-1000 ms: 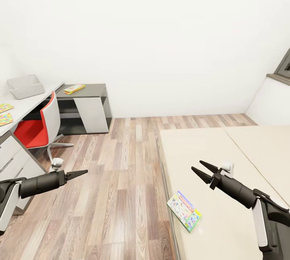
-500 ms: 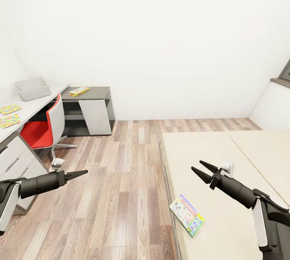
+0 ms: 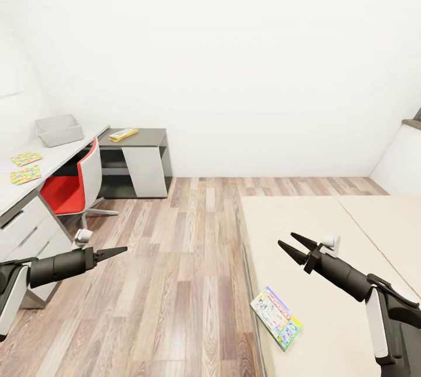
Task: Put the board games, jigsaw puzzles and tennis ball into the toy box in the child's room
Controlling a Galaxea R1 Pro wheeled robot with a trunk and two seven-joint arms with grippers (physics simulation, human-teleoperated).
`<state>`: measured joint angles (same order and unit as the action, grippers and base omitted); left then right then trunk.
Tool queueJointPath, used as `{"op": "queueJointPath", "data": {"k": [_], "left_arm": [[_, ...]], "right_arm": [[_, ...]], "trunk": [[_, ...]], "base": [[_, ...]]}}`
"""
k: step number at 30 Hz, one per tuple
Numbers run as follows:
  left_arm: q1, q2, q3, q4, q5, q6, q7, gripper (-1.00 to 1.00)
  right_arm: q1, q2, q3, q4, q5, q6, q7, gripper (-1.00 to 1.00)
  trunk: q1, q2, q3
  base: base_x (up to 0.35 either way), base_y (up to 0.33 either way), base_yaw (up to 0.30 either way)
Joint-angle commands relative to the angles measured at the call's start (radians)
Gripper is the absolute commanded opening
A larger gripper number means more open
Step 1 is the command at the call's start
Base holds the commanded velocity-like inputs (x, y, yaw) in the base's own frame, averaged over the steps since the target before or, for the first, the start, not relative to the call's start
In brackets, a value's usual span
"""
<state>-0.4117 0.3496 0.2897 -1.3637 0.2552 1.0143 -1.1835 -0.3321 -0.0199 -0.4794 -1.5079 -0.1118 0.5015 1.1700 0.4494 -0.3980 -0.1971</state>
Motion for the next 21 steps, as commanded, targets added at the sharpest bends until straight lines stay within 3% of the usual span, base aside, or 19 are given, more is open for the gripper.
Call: {"op": "queueJointPath", "data": {"k": [1,12,21], "left_arm": [[-0.001,0.000,0.000,0.000,0.001,0.006,-0.002,1.00],[-0.001,0.000,0.002,0.000,0.001,0.006,-0.002,1.00],[-0.001,0.000,0.002,0.000,0.001,0.006,-0.002,1.00]], "right_arm": [[-0.001,0.000,-0.001,0.000,-0.004,0.009,0.002,1.00],[-0.001,0.000,-0.001,0.000,-0.005,0.009,-0.003,1.00],[-0.001,0.000,-0.001,0.000,-0.005,0.009,-0.003,1.00]], "trunk": [[0.001,-0.002,-0.002],[0.001,-0.002,-0.001],[0.001,-0.002,-0.001]], "base": [[0.000,0.000,0.041],[0.000,0.000,0.018],[0.000,0.000,0.141]]}}
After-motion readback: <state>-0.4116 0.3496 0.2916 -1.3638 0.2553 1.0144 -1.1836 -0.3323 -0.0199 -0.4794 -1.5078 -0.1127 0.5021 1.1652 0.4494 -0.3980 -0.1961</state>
